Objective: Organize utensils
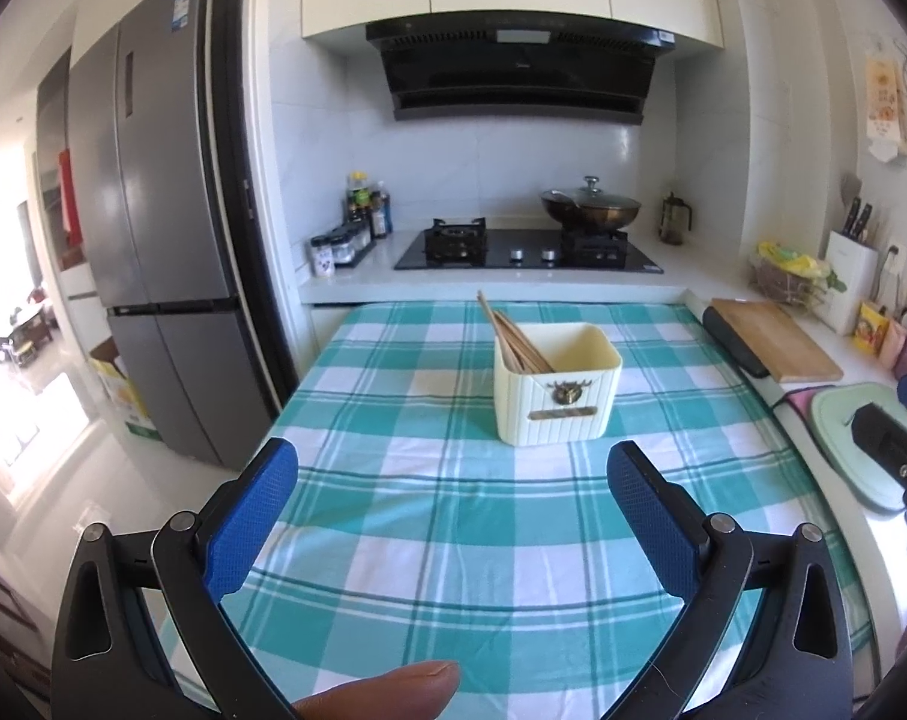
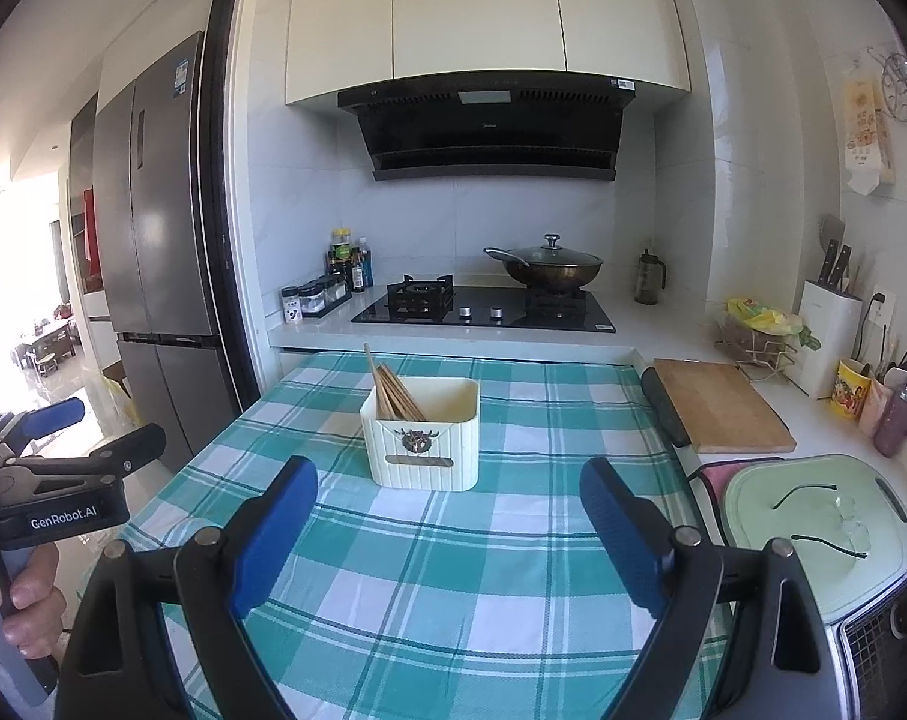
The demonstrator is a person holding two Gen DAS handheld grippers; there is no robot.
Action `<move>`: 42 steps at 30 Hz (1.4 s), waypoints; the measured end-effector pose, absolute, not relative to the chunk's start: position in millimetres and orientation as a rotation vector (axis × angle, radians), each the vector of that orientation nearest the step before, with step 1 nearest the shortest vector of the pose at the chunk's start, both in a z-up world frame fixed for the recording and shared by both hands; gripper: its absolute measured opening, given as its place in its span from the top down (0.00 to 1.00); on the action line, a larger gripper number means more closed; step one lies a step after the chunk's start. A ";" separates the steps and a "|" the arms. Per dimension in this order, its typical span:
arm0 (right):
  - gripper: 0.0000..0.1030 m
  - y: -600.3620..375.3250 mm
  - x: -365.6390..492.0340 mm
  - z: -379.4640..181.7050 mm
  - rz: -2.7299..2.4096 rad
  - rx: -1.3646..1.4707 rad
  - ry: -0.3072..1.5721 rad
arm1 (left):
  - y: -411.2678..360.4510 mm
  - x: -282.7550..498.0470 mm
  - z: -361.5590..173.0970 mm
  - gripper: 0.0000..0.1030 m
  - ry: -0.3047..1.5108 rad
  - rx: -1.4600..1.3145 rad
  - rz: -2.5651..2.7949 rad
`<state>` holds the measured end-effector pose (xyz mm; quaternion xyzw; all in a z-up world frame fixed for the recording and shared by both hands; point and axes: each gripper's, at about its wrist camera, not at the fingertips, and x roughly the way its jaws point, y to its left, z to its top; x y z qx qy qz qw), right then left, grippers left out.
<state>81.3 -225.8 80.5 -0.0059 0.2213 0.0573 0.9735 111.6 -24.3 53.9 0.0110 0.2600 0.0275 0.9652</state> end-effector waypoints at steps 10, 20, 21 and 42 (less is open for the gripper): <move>0.12 -222.8 80.4 75.3 0.118 -0.021 0.464 | -23.9 108.4 54.4 0.00 0.516 0.028 0.061; 0.12 -213.0 77.4 75.9 0.147 -0.032 0.473 | -20.5 109.0 53.7 0.00 0.523 0.020 0.054; 0.12 -212.5 77.4 75.7 0.150 -0.032 0.475 | -20.3 109.1 53.5 0.00 0.523 0.019 0.055; 0.12 -210.8 78.9 73.4 0.150 -0.024 0.498 | -17.7 114.5 49.5 0.00 0.540 0.020 0.049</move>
